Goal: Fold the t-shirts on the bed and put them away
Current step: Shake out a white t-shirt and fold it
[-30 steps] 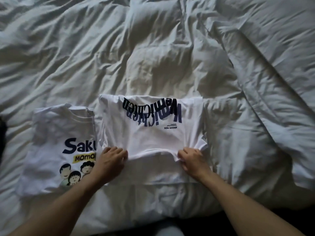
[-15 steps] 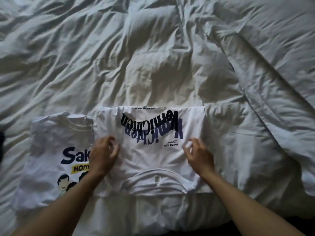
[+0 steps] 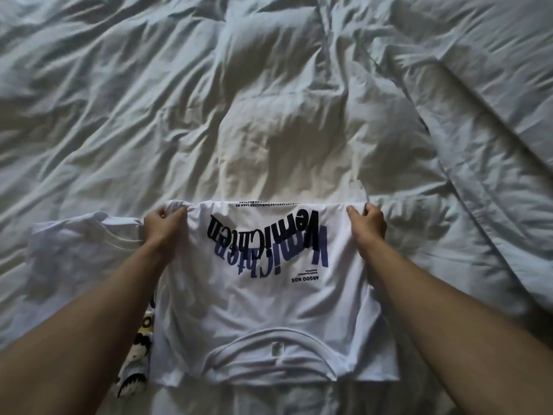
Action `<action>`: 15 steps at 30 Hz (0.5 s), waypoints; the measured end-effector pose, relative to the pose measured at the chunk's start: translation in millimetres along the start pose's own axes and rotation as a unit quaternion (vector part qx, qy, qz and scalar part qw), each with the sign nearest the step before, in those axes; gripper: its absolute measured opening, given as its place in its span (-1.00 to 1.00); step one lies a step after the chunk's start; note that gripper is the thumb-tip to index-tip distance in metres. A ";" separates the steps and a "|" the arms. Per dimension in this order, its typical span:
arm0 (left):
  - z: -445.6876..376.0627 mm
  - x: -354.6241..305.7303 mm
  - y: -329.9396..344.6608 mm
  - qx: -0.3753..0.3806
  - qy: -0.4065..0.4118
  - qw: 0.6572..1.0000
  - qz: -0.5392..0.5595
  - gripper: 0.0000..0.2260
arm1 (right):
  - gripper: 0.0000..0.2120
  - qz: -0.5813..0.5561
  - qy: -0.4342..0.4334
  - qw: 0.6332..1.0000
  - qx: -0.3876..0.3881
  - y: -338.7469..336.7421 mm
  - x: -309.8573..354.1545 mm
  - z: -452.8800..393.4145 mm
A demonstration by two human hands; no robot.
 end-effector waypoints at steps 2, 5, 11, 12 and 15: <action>-6.7 3.0 -9.3 -0.035 0.001 0.999 -0.006 -0.80 | -0.60 0.004 -0.001 0.999 -0.033 -5.5 -5.2 -4.3; -16.9 9.7 -18.2 -0.065 -0.005 0.998 -0.009 -0.79 | -0.55 0.002 -0.001 0.997 -0.080 -12.3 -15.5 -9.7; -22.7 14.1 -7.8 -0.064 -0.066 0.993 -0.079 -0.64 | -0.52 0.064 0.013 0.998 0.003 -15.4 -16.0 -3.8; -21.3 15.2 -7.1 -0.065 -0.073 0.991 -0.086 -0.64 | -0.44 0.054 0.013 0.998 0.010 -17.2 -18.7 1.0; -24.3 20.1 -10.9 -0.053 -0.102 0.989 -0.091 -0.66 | -0.47 0.027 0.018 0.999 0.032 -27.0 -31.7 18.1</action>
Point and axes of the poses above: each hand's wrist, its own z-axis away from the middle knuckle, its own y-axis out of the palm, x = y × z, the point moved 2 cm from there along -z, towards the middle knuckle, and after that the axes turned 13 degrees about x, right-handed, at the moved point
